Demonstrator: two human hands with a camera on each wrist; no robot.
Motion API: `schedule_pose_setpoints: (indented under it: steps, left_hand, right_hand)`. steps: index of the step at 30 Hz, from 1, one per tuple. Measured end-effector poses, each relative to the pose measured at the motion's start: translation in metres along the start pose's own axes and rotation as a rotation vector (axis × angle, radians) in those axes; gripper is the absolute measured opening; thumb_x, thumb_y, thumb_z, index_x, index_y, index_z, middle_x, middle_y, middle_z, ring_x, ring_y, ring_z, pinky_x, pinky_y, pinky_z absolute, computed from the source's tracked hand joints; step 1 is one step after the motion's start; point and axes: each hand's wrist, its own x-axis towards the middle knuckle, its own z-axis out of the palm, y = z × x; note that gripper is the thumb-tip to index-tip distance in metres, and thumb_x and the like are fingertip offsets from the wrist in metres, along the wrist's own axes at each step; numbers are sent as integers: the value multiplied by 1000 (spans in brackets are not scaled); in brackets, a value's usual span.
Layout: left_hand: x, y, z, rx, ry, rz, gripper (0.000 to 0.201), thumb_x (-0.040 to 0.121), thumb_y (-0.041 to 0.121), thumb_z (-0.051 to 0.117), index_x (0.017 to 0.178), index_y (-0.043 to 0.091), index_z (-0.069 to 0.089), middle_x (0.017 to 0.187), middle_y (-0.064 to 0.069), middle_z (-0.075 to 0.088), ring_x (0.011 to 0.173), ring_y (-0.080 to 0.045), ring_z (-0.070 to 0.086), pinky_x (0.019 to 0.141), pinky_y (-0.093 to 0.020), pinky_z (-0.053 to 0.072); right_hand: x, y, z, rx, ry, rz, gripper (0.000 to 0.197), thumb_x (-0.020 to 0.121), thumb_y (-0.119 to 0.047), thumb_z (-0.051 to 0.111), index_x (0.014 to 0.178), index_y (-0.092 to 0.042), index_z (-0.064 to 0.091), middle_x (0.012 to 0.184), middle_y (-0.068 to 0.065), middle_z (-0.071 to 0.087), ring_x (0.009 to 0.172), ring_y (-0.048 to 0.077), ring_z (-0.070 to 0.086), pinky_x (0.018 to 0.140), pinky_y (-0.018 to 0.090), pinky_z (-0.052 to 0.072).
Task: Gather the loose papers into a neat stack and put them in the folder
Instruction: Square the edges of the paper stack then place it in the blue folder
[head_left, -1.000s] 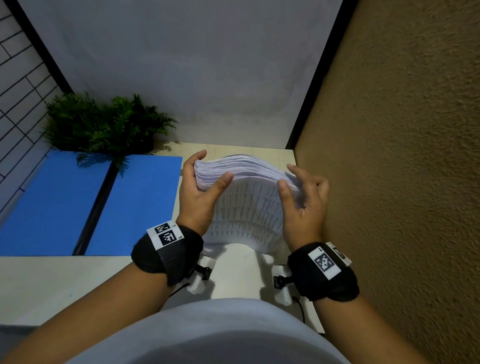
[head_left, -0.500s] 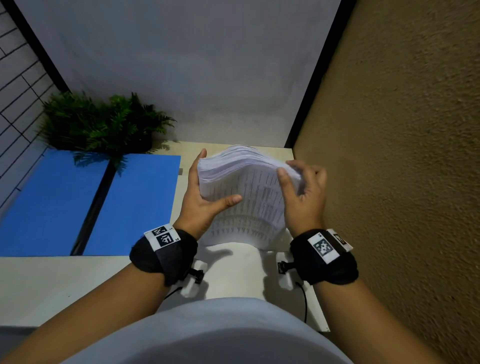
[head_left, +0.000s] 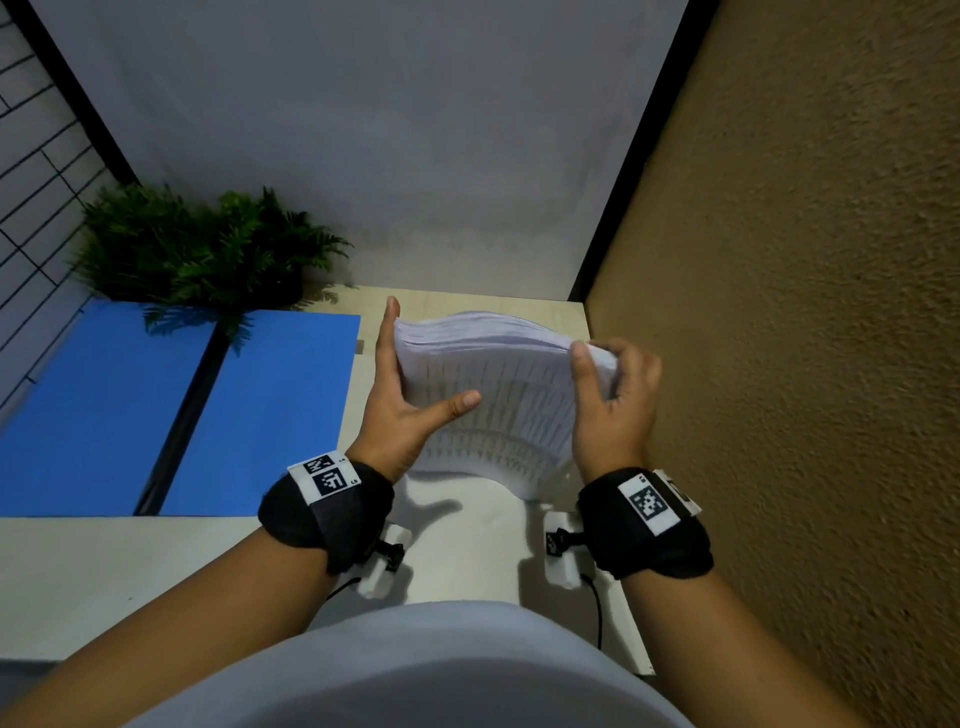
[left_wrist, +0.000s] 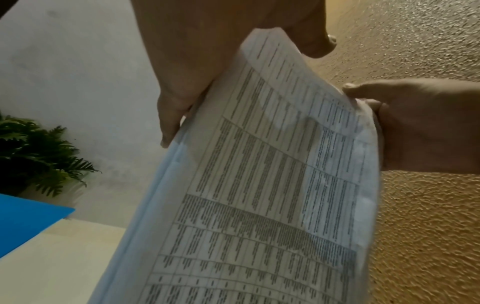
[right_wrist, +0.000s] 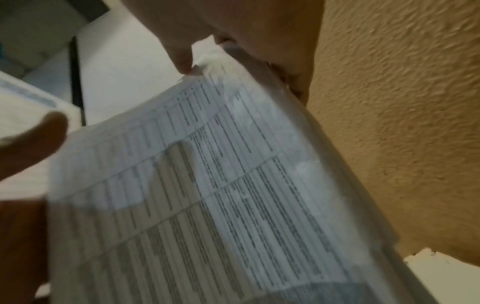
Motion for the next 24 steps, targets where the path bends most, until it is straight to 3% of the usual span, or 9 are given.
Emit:
schedule_pose_setpoints:
  steps: [4, 7, 10, 13, 15, 18, 20, 24]
  left_hand:
    - [3, -7, -1, 14, 31, 2, 120, 62, 39, 89, 154, 39, 11, 152, 10, 37, 136, 2, 41, 107, -20, 42]
    - [9, -11, -4, 23, 49, -54, 109, 61, 35, 91, 149, 32, 26, 141, 10, 46, 127, 3, 47, 99, -18, 47]
    - [17, -8, -2, 17, 21, -120, 82, 62, 23, 90, 135, 20, 51, 123, 9, 61, 113, -6, 60, 84, -16, 52]
    - [24, -6, -1, -39, 28, -161, 54, 66, 14, 87, 116, 11, 67, 106, 1, 73, 104, -18, 67, 75, -17, 54]
    - [27, -9, -4, -46, 8, -195, 54, 67, 15, 87, 117, 13, 68, 108, -1, 75, 105, -18, 68, 77, -20, 55]
    - [31, -9, -2, -56, 13, -278, 48, 68, 13, 87, 112, 20, 70, 107, -2, 75, 106, -20, 67, 81, -30, 54]
    - [36, -2, 1, -73, 64, -277, 41, 67, 11, 87, 104, 19, 71, 102, -1, 75, 102, -20, 68, 80, -31, 54]
    - [42, 15, -6, -65, 77, -217, 45, 64, 18, 87, 105, 14, 71, 99, -1, 75, 97, -17, 68, 80, -31, 54]
  right_hand:
    - [-1, 2, 1, 6, -107, -53, 42, 78, -58, 60, 110, -34, 50, 115, -10, 42, 106, 4, 50, 88, 30, 51]
    - [0, 9, 1, 205, -42, 192, 66, 63, -67, 72, 117, -47, 40, 123, -6, 54, 112, 14, 58, 91, 43, 54]
    - [0, 13, 0, 331, -136, 297, 74, 61, -50, 82, 121, -37, 41, 119, -5, 60, 108, 12, 62, 89, 42, 56]
    - [2, 17, -1, 388, -126, 350, 66, 58, -48, 83, 113, -40, 47, 117, -3, 63, 107, 15, 64, 86, 41, 56]
    - [9, 24, 1, 388, -161, 437, 63, 58, -43, 86, 111, -37, 54, 114, 0, 66, 106, 19, 65, 88, 45, 56]
    - [15, 27, 9, 359, -359, 507, 49, 66, -10, 84, 110, -19, 64, 111, 8, 70, 108, 27, 64, 91, 52, 54]
    - [20, 24, 12, 344, -329, 518, 37, 70, 1, 77, 102, -15, 67, 105, 10, 70, 106, 30, 64, 91, 52, 54]
    - [25, 12, 1, 394, -284, 486, 29, 72, -3, 77, 96, -18, 67, 102, 6, 71, 101, 20, 66, 89, 43, 55]
